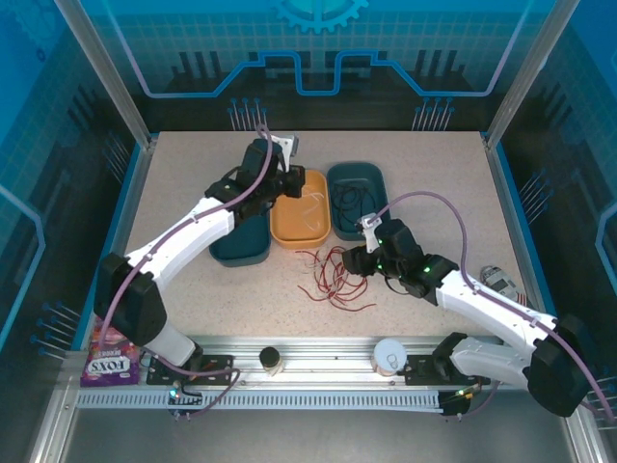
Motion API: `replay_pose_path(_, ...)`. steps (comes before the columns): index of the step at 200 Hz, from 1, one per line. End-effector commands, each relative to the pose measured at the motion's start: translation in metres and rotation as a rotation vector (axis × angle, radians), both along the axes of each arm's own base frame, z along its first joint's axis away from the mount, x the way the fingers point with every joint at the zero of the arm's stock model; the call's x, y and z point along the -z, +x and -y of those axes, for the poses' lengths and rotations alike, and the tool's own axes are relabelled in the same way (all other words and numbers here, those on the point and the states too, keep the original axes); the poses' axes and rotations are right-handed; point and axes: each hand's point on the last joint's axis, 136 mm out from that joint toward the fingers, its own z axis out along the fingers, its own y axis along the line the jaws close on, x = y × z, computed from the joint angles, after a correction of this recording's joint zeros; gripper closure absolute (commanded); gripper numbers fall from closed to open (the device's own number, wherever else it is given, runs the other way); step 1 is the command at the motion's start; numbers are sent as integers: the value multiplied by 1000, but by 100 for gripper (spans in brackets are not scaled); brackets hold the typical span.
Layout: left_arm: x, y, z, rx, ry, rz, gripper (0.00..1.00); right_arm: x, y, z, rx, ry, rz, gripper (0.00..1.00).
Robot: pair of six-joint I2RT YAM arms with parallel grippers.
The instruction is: Untangle the cables
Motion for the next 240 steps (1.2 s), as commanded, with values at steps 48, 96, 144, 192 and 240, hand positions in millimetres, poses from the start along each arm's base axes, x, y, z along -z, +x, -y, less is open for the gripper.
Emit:
replay_pose_path(48,59,17,0,-57,27,-110,93,1,-3,-7,32,-73,-40,53)
replay_pose_path(96,92,19,-20,-160,131,-188,70,11,-3,-17,37,-91,-90,56)
replay_pose_path(144,69,2,-22,-161,57,-161,35,18,-4,-27,25,-143,-153,57)
replay_pose_path(192,29,-25,-42,-211,-14,-84,1,34,-9,-27,50,-212,-253,58)
replay_pose_path(240,23,-68,-79,-301,-68,-20,1,52,-8,-39,26,-253,-308,64)
